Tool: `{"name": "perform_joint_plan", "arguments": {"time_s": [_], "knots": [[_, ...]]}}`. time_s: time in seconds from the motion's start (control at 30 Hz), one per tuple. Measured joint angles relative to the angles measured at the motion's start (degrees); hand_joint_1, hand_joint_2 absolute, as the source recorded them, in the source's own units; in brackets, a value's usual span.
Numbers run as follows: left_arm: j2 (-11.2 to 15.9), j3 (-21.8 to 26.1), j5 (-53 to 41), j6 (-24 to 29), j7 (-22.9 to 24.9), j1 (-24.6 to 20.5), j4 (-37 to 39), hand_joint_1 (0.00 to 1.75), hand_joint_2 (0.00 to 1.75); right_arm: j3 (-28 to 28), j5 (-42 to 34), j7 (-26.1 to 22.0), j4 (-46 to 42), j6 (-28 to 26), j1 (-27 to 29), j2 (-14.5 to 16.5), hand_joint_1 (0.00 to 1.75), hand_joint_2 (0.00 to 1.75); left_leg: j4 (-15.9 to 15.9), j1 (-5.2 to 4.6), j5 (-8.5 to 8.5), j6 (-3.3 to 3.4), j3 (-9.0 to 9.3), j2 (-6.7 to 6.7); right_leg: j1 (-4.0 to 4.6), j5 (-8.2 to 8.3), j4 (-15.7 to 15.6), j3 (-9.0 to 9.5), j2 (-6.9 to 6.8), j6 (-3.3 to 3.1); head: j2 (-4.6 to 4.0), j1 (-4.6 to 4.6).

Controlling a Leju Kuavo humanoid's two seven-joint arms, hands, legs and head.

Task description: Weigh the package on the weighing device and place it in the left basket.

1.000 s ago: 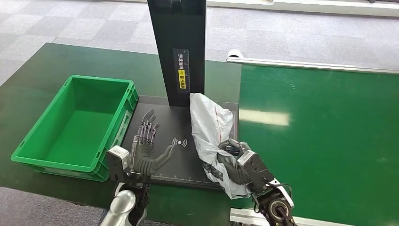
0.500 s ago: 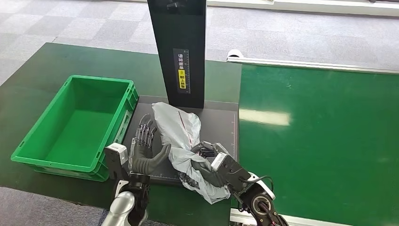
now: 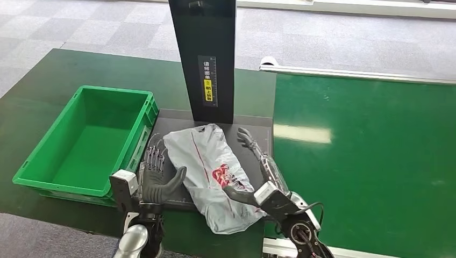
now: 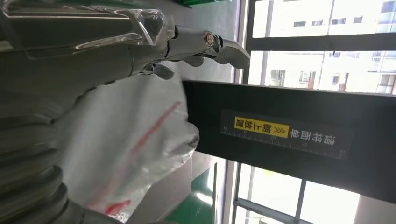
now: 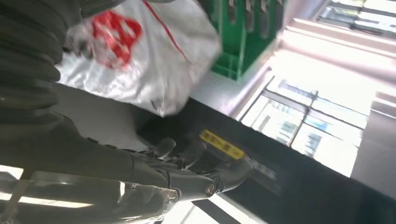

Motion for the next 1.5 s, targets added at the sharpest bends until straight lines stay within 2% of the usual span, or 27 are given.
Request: {"name": "perform_joint_plan", "arguments": {"time_s": [0.1,0.2,0.3,0.47,0.6,0.7,0.8,0.87,1.0,1.13,1.3,1.5], "knots": [[0.02,0.77,-0.43,0.04,-0.53,0.68,-1.04,0.00,1.75,-3.02,-2.67,-3.91,-3.19,-2.52,1.80,0.07,0.00,1.75,0.00,-0.01,-0.01,0.00,-0.01,-0.02,-0.01,0.00,-0.01,0.00,-0.01,0.00,0.00,0.00],[0.12,1.30,-1.62,0.11,-1.41,1.45,-1.86,0.00,1.75,-7.86,-8.83,-7.78,-7.69,-5.04,4.46,0.39,0.00,1.75,0.01,-0.01,-0.01,0.01,-0.02,-0.03,-0.02,0.00,-0.01,0.00,-0.02,0.00,0.00,0.01],[0.20,1.58,-2.52,0.08,-1.95,1.85,-2.38,0.00,1.75,-12.54,-12.13,-8.86,-11.43,-5.62,6.42,0.59,0.00,1.75,0.01,-0.01,-0.02,0.01,-0.01,0.04,-0.02,0.00,-0.01,0.00,0.01,0.01,0.00,-0.01],[0.33,1.62,-4.71,-0.08,-2.61,1.96,-2.79,0.00,1.75,-16.40,-14.75,-9.81,-14.69,-6.07,8.29,0.95,0.00,1.75,0.01,0.00,-0.01,0.00,0.03,0.01,-0.01,0.00,-0.01,0.00,0.01,0.00,0.00,-0.01],[0.90,-0.18,-14.32,-0.55,-2.24,1.47,-3.09,0.00,1.75,-20.88,-20.89,-12.69,-17.70,-7.72,10.16,2.13,0.00,1.75,0.01,-0.01,-0.01,0.00,0.03,-0.01,-0.01,0.00,-0.01,0.00,-0.01,0.00,0.00,-0.01],[1.32,-2.67,-25.67,-0.65,1.32,0.18,-2.68,0.00,1.75,-24.76,-22.61,-14.19,-20.37,-8.82,11.65,3.05,0.00,1.75,0.01,-0.03,-0.02,0.01,0.02,0.01,-0.04,0.00,-0.02,-0.01,0.00,0.01,0.00,-0.01],[1.45,-6.83,-43.90,1.47,9.36,-2.93,1.30,0.00,1.75,-27.57,-22.71,-14.79,-22.43,-9.06,12.67,3.98,0.00,1.75,0.01,-0.06,-0.02,0.02,0.02,-0.02,-0.08,0.00,-0.04,0.02,-0.04,0.02,0.00,-0.01],[1.14,-9.81,-52.85,3.55,13.80,-5.11,5.52,0.00,1.75,-28.65,-22.46,-14.86,-23.26,-8.85,12.99,4.57,0.00,1.75,0.01,-0.07,-0.02,0.02,0.05,0.05,-0.09,0.01,-0.04,0.03,0.00,0.02,0.00,-0.02],[-0.72,-14.59,-60.85,4.97,18.05,-9.55,14.65,0.00,1.75,-29.46,-21.90,-14.85,-23.70,-8.44,12.97,5.40,0.00,1.75,0.01,-0.06,-0.01,0.02,0.08,0.03,-0.09,0.02,-0.04,0.06,0.02,0.02,0.00,-0.02],[-2.48,-18.34,-61.35,2.90,18.94,-12.85,22.02,1.61,1.75,-29.50,-21.86,-14.58,-23.69,-8.35,12.43,5.79,0.00,1.75,0.01,-0.06,-0.01,0.02,0.08,0.04,-0.08,0.02,-0.03,0.06,0.02,0.02,0.00,-0.02],[-3.29,-22.06,-60.86,-0.72,19.53,-15.80,28.37,1.75,1.75,-29.54,-22.39,-13.77,-23.65,-8.35,11.48,5.84,0.00,1.75,0.01,-0.06,-0.02,0.02,0.08,-0.01,-0.08,0.01,-0.03,0.08,0.01,0.02,0.00,-0.02],[-3.60,-23.50,-59.53,-0.13,18.79,-17.68,31.69,1.75,1.75,-29.57,-22.50,-13.58,-23.34,-8.32,11.06,5.92,0.00,1.75,0.01,-0.06,-0.02,0.03,0.12,-0.01,-0.08,0.01,-0.03,0.15,0.00,0.03,0.00,-0.01]]}}
